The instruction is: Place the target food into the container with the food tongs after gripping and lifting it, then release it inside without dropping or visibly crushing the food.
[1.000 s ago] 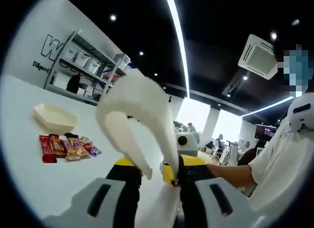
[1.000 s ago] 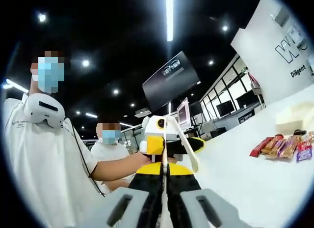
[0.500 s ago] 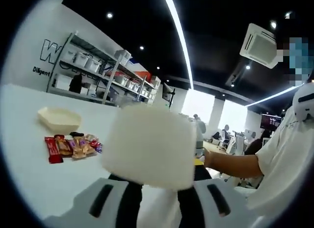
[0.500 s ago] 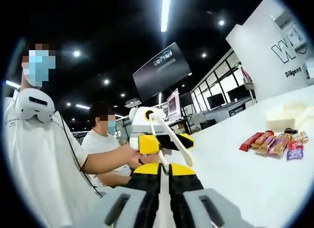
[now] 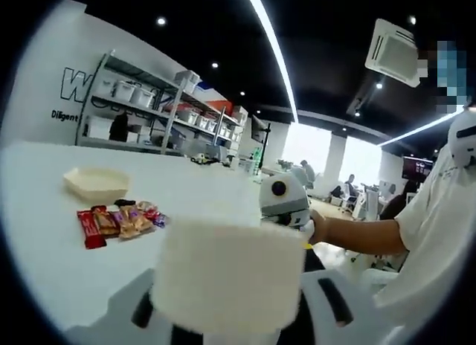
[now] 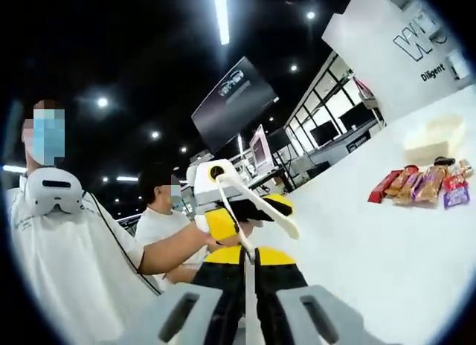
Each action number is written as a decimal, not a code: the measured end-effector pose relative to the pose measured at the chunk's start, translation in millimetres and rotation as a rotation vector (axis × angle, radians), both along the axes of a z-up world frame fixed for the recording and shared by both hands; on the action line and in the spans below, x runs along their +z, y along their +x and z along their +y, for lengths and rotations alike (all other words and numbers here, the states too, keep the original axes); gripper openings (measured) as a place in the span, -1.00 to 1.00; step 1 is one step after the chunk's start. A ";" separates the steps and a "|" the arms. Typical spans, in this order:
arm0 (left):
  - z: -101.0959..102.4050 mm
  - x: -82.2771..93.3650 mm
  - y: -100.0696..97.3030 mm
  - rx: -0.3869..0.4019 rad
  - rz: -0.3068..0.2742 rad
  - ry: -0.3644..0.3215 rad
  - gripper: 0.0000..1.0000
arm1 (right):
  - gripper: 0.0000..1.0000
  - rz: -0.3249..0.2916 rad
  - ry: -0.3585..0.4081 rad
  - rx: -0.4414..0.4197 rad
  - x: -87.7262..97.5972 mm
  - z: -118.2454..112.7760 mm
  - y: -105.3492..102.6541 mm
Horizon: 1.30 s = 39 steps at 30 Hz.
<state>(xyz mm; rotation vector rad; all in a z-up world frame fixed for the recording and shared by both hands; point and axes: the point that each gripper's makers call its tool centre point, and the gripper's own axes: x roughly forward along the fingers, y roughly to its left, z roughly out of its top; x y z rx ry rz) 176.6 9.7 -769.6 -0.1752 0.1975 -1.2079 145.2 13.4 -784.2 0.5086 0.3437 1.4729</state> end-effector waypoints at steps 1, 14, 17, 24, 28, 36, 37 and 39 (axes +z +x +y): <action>-0.4 0.3 -0.4 -0.001 -0.016 0.004 -0.38 | -1.00 0.000 0.004 -0.001 0.9 -0.5 0.3; -6.9 13.0 -3.2 -0.019 -0.030 -0.069 -0.39 | -1.00 0.049 0.070 0.033 12.5 -5.8 -3.9; -7.9 12.4 -3.5 -0.023 0.002 -0.081 -0.41 | -1.00 0.045 0.072 0.034 12.7 -6.3 -5.6; -10.5 16.9 -4.4 -0.019 -0.002 -0.093 -0.53 | -1.00 0.012 0.058 0.004 13.5 -6.8 -1.4; -9.6 11.5 -2.0 -0.005 0.010 -0.077 -0.56 | -1.00 -0.015 0.008 -0.024 7.0 -4.5 2.4; -0.7 6.1 9.3 0.065 0.037 -0.084 -0.54 | -0.98 -0.162 -0.101 -0.106 -0.4 -5.8 14.5; 0.8 5.7 10.4 0.068 0.042 -0.085 -0.54 | -0.97 -0.171 -0.109 -0.111 -0.5 -6.4 15.3; 4.0 4.2 12.6 0.086 0.045 -0.077 -0.54 | -0.96 -0.212 -0.157 -0.174 -2.8 -12.8 24.2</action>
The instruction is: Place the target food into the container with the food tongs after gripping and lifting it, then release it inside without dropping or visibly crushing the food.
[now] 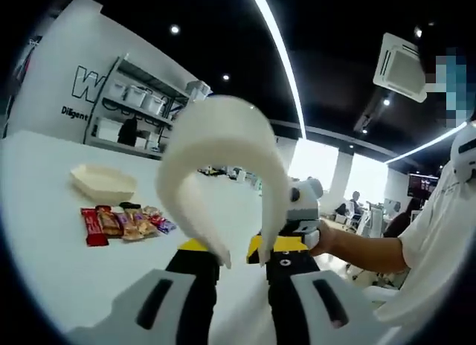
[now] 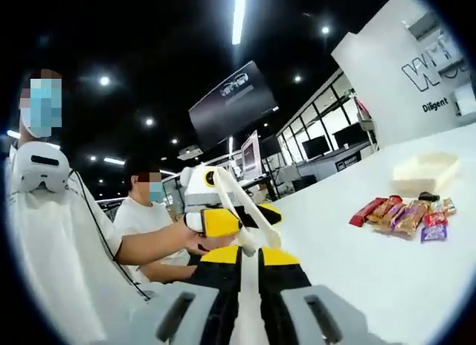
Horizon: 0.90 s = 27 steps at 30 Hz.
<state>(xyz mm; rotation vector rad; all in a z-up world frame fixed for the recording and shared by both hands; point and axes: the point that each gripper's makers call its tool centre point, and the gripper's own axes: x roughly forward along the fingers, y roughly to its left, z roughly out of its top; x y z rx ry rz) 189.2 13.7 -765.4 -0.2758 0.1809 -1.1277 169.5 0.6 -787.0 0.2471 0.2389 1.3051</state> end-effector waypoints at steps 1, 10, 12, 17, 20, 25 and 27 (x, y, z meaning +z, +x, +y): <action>2.6 -1.3 2.7 0.012 -0.007 0.009 -0.54 | -0.94 -0.015 -0.024 -0.028 -1.9 -3.0 3.6; 22.3 -8.9 24.2 0.120 -0.021 0.038 -0.53 | -0.73 -0.117 -0.231 -0.320 -6.3 -41.3 33.0; 24.0 -14.3 28.0 0.135 -0.035 0.079 -0.53 | -0.55 -0.140 -0.353 -0.355 -19.5 -47.1 35.8; 27.5 -17.5 40.3 0.191 -0.071 0.118 -0.54 | -0.01 -0.134 -0.437 -0.411 -33.4 -46.2 36.3; 34.2 -20.6 50.2 0.242 -0.095 0.158 -0.53 | 0.02 -0.140 -0.444 -0.447 -32.9 -47.9 36.9; 43.9 -20.0 66.9 0.297 -0.033 0.138 -0.53 | 0.08 -0.081 -0.458 -0.538 -35.9 -57.2 42.2; 47.7 -19.3 75.7 0.331 -0.035 0.147 -0.53 | 0.12 -0.096 -0.441 -0.563 -31.9 -57.9 44.2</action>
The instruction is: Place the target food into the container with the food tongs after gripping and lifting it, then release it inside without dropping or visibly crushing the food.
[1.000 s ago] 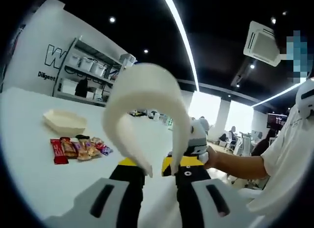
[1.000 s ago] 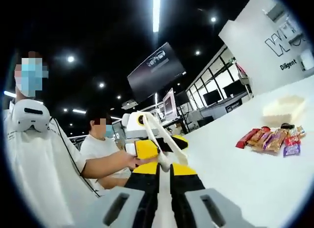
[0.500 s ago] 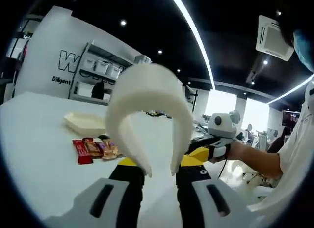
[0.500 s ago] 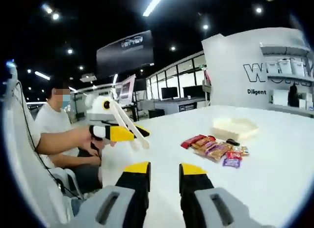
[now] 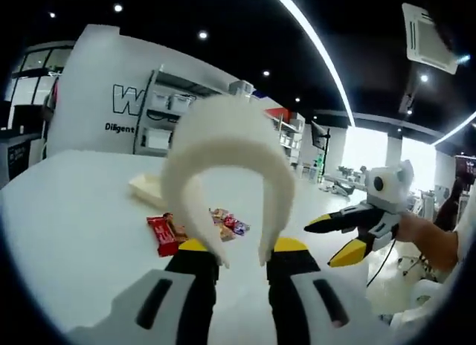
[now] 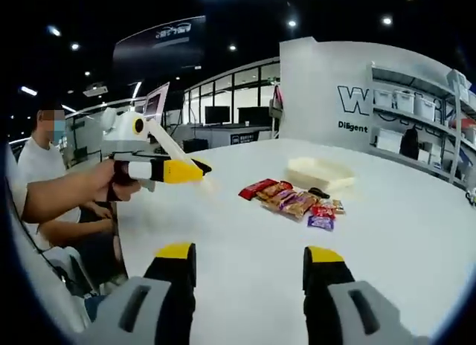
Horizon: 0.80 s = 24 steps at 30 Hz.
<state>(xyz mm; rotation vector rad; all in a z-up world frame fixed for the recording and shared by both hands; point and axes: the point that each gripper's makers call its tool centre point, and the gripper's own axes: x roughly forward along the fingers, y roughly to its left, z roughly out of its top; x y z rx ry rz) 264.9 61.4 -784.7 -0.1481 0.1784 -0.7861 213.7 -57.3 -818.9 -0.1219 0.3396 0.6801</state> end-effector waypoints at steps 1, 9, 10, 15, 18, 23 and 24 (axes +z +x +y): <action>0.7 -0.5 3.2 0.009 0.004 0.006 -0.54 | 0.14 -0.002 0.002 -0.003 0.5 -0.1 0.1; 4.8 -17.8 34.5 0.082 0.033 0.012 -0.57 | 0.07 -0.025 0.076 -0.007 13.1 -0.4 -9.8; 6.1 -22.7 40.0 0.098 0.047 0.011 -0.57 | 0.04 -0.030 0.080 -0.012 15.5 -2.5 -10.2; 12.8 -32.1 62.3 0.174 0.069 0.015 -0.57 | 0.00 -0.043 0.084 -0.016 21.2 -9.7 -9.5; 17.0 -35.8 76.9 0.229 0.064 0.060 -0.56 | -0.04 -0.049 0.076 -0.018 20.8 -11.9 -8.2; 13.6 -44.9 90.5 0.269 0.103 0.061 -0.55 | -0.06 -0.052 0.091 -0.018 22.5 -14.2 -7.3; 12.7 -46.4 91.3 0.273 0.104 0.070 -0.55 | -0.07 -0.051 0.092 -0.019 22.4 -14.7 -7.3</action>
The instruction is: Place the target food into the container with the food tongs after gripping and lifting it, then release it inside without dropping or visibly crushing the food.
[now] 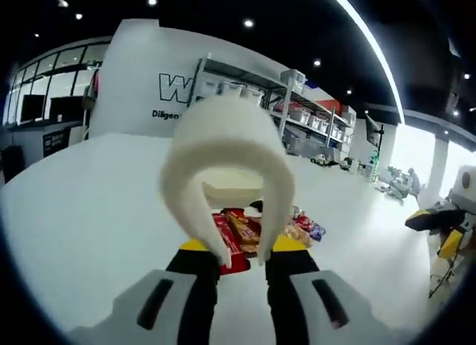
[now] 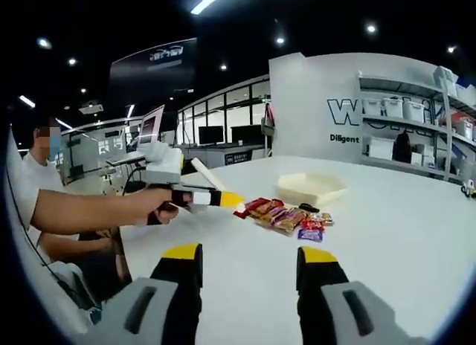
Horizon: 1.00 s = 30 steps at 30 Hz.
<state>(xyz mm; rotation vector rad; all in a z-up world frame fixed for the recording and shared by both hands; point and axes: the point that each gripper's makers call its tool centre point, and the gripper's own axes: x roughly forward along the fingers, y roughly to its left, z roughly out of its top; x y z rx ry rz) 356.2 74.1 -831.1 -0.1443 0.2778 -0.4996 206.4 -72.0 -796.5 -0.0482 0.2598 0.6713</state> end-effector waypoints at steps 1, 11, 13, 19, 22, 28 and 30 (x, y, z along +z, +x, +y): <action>-0.2 0.1 1.4 0.005 -0.005 0.010 -0.55 | -0.08 0.000 0.000 0.000 -0.1 -0.1 -0.1; 5.9 3.9 17.2 0.064 -0.053 0.104 -0.54 | -0.09 0.006 -0.005 -0.007 -1.2 -7.1 0.4; 3.6 4.6 19.5 0.057 -0.063 0.134 -0.53 | -0.10 0.005 -0.002 -0.004 -0.4 -6.6 0.6; 3.7 3.1 25.9 0.051 -0.081 0.194 -0.53 | -0.12 0.006 -0.005 -0.003 -0.2 -5.1 1.4; 7.5 2.4 26.1 0.050 -0.065 0.176 -0.54 | -0.12 0.007 -0.001 -0.002 0.4 -4.6 0.9; 17.2 1.4 22.8 0.044 -0.059 0.203 -0.54 | -0.14 -0.003 0.002 -0.001 6.3 -2.2 2.3; 18.3 7.2 22.7 0.046 -0.077 0.205 -0.53 | -0.14 -0.005 0.006 0.000 7.5 -0.9 3.2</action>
